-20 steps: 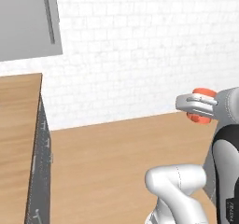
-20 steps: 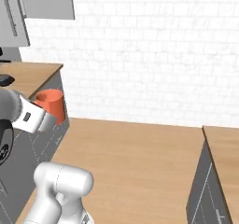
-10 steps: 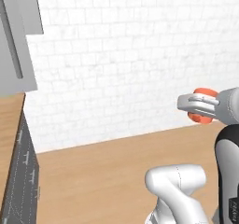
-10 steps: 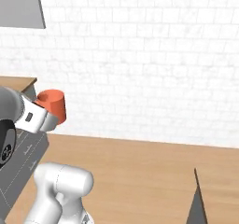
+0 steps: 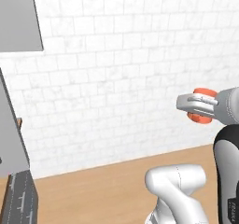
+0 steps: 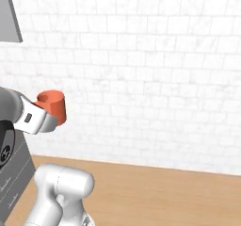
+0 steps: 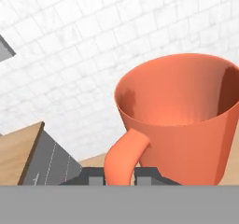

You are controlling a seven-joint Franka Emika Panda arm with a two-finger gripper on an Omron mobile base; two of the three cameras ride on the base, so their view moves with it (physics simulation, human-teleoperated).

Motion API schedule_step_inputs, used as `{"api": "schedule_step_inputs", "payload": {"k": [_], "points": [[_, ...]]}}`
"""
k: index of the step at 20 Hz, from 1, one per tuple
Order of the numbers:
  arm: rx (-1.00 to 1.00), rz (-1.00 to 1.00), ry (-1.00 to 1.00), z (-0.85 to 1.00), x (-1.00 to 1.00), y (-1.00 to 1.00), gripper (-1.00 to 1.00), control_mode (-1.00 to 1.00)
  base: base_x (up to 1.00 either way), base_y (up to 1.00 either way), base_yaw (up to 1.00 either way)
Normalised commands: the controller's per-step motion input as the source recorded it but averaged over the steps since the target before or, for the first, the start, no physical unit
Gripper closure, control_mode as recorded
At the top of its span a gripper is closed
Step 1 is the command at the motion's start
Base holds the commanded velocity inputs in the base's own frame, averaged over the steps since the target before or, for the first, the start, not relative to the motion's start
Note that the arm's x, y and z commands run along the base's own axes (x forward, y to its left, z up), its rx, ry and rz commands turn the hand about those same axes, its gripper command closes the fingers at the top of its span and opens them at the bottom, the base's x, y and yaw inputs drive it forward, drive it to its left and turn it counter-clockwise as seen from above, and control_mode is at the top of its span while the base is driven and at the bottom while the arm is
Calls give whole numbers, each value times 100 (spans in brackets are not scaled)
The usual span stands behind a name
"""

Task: Gather all objects into one cabinet and sort the glasses and bowls to opposite sides.

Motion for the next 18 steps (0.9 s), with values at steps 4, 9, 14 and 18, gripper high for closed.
{"api": "schedule_step_inputs", "payload": {"k": [4,9,14,18], "points": [[0,0,0,0,0,0,100,100,72,0,30],[0,0,0,0,0,0,100,100,32,0,40],[0,0,0,0,0,0,100,100,14,0,34],[0,0,0,0,0,0,100,100,38,5,42]]}}
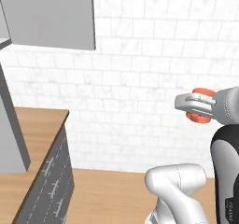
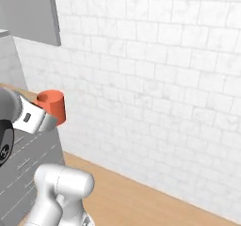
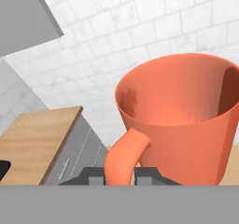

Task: Gather all objects into one cabinet and sort the glasses and bowls to opposite sides.

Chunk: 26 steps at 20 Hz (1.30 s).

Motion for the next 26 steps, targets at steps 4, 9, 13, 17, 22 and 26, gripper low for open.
{"api": "schedule_step_inputs", "payload": {"k": [4,9,13,17,22,26], "points": [[0,0,0,0,0,0,100,100,44,25,46],[0,0,0,0,0,0,100,100,61,18,50],[0,0,0,0,0,0,100,100,84,3,53],[0,0,0,0,0,0,100,100,78,0,55],[0,0,0,0,0,0,100,100,35,-1,61],[0,0,0,0,0,0,100,100,7,0,66]]}}
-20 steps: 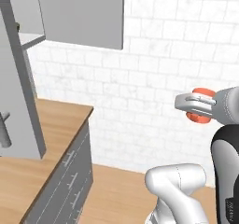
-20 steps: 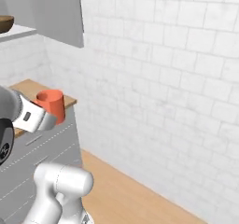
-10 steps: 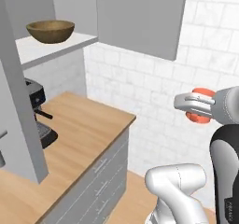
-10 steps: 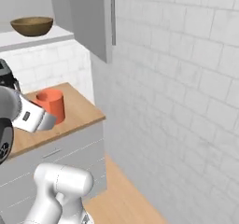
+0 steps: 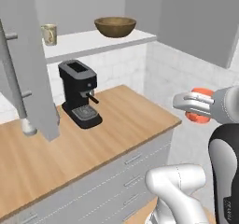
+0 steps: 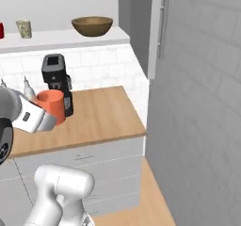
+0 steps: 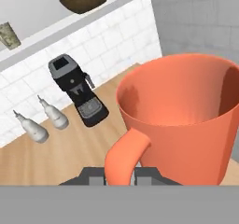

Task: Gather all objects into one cabinet and sort the glasses and bowls to opposite sides.

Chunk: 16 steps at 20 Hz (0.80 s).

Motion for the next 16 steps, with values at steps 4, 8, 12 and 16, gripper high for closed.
{"api": "schedule_step_inputs", "payload": {"k": [4,8,12,16], "points": [[0,0,0,0,0,0,100,100,15,-2,66],[0,0,0,0,0,0,100,100,12,-1,67],[0,0,0,0,0,0,100,100,28,-13,44],[0,0,0,0,0,0,100,100,25,6,16]]}}
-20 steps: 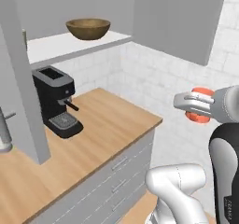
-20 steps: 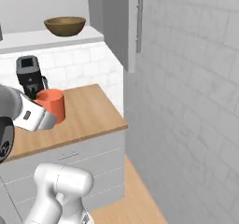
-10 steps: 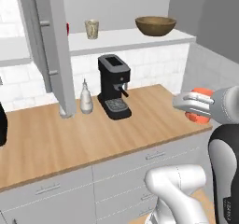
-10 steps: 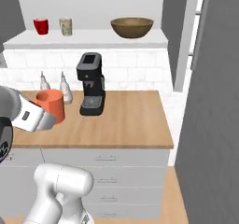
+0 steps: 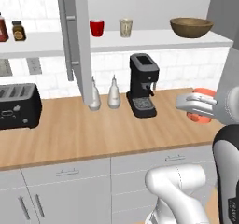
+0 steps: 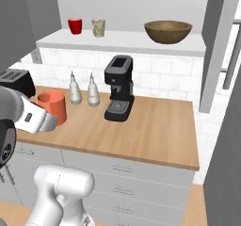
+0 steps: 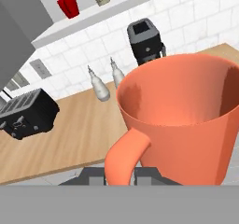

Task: Gather all objects into one cabinet and sort the glasses and bowls to opposite sides.

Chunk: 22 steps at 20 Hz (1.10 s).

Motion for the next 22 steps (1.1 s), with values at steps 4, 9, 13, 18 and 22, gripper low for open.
{"api": "schedule_step_inputs", "payload": {"k": [4,9,13,18,22], "points": [[0,0,0,0,0,0,100,100,41,-3,6],[0,0,0,0,0,0,100,100,33,0,2],[0,0,0,0,0,0,100,100,27,0,3],[0,0,0,0,0,0,100,100,39,-2,0],[0,0,0,0,0,0,100,100,27,0,3]]}}
